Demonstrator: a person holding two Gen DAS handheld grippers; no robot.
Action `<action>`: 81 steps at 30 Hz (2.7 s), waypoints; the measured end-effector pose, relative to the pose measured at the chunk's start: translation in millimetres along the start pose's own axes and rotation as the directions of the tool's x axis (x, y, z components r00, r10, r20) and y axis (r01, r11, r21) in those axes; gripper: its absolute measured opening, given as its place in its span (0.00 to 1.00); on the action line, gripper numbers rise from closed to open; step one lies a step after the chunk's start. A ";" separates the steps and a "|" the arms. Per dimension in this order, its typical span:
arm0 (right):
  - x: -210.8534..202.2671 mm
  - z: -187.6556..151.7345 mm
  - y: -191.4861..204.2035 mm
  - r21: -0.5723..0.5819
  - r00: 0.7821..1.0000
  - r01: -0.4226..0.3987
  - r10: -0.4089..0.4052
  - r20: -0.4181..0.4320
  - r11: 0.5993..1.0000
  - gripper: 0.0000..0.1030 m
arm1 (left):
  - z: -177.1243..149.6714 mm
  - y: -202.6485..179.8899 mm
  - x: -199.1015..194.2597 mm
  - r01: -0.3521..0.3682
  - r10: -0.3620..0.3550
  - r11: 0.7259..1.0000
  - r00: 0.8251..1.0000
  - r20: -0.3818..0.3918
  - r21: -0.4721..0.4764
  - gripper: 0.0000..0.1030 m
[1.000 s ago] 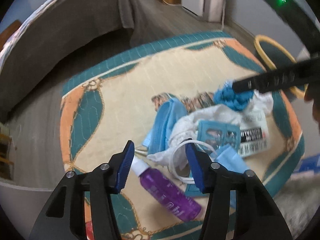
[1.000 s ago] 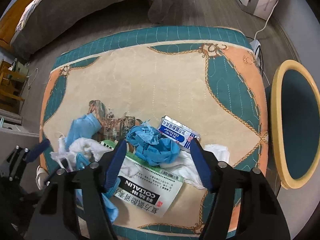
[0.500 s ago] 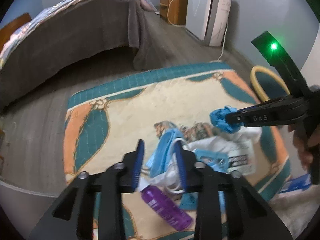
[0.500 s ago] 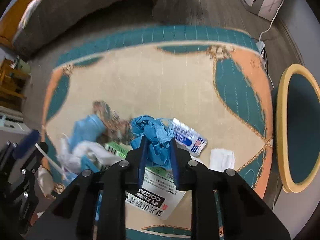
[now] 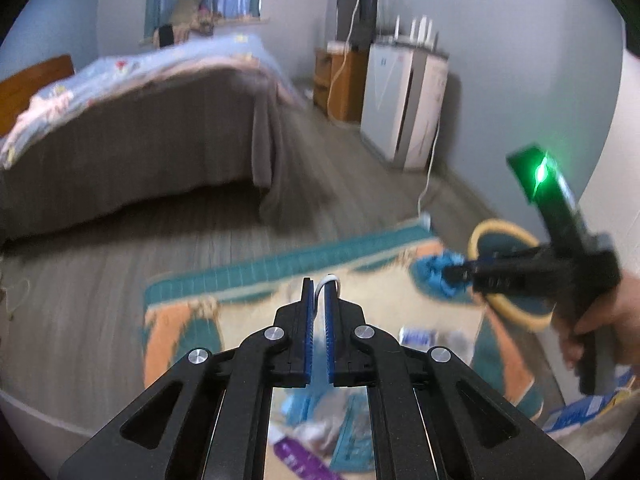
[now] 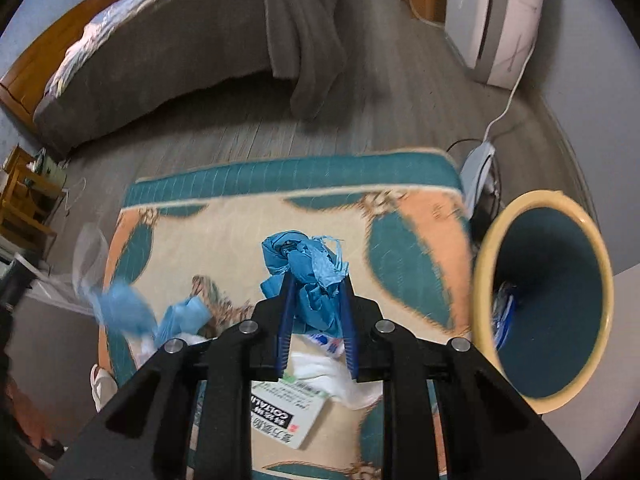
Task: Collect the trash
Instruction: 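Carry the glove and the mask up over the yellow bin with both grippers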
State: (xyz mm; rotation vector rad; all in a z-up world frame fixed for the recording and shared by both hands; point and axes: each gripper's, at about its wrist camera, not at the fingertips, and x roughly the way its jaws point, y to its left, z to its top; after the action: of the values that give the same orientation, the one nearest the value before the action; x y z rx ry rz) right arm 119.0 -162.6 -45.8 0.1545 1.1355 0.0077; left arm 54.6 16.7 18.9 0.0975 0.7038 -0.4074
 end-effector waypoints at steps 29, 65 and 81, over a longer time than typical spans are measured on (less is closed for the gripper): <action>-57.7 -9.1 -163.6 0.214 0.987 0.082 -0.110 0.120 0.973 0.20 | 22.2 -121.7 43.9 0.067 -0.065 0.984 0.998 -0.017 0.167 0.06; -15.7 -27.0 -231.6 0.359 0.993 0.116 -0.121 -0.008 0.926 0.20 | -20.8 -166.3 200.3 -0.013 0.035 0.998 0.928 -0.371 0.062 0.68; -9.8 -27.1 -240.4 0.392 0.990 0.137 -0.139 -0.024 0.909 0.20 | -13.2 -172.0 186.6 0.009 0.015 0.996 0.963 -0.269 0.088 0.28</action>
State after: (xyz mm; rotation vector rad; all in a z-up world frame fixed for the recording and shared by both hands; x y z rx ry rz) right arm 73.0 -398.0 -78.6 0.4319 1.1308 -0.3505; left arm 106.7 -199.8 -103.4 0.2412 0.9539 -0.4272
